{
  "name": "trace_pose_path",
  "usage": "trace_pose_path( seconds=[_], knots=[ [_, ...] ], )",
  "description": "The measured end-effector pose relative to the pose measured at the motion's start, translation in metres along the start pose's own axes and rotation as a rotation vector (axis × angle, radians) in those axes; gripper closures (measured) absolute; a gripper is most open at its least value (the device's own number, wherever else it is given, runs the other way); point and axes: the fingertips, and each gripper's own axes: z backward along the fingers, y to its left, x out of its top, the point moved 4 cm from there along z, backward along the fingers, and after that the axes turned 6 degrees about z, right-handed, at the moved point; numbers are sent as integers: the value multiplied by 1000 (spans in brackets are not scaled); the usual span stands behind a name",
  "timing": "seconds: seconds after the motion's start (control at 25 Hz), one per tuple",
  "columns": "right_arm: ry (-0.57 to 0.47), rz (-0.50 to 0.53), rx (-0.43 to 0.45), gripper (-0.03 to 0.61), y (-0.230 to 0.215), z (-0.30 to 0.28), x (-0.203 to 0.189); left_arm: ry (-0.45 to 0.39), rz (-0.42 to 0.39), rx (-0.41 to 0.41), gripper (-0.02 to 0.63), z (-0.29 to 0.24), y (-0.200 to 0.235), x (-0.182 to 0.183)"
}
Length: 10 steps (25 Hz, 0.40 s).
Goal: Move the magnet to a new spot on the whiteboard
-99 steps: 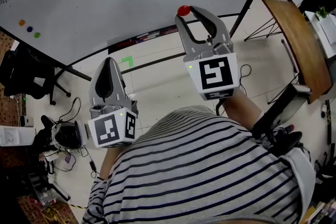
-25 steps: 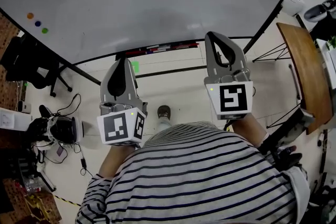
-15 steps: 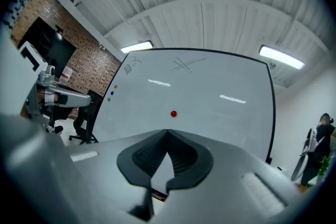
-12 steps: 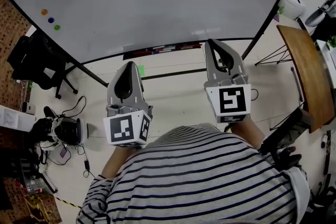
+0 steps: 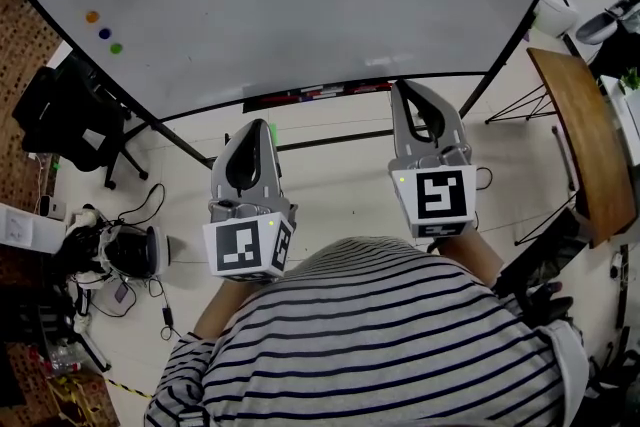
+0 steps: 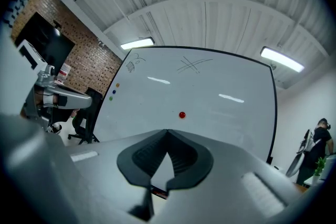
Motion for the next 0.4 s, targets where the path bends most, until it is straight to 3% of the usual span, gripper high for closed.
trace_pose_path(
  seconds=[0.4],
  knots=[
    [3, 15, 14, 577, 11, 0, 2, 0, 3, -6, 598, 4, 5, -2]
  ],
)
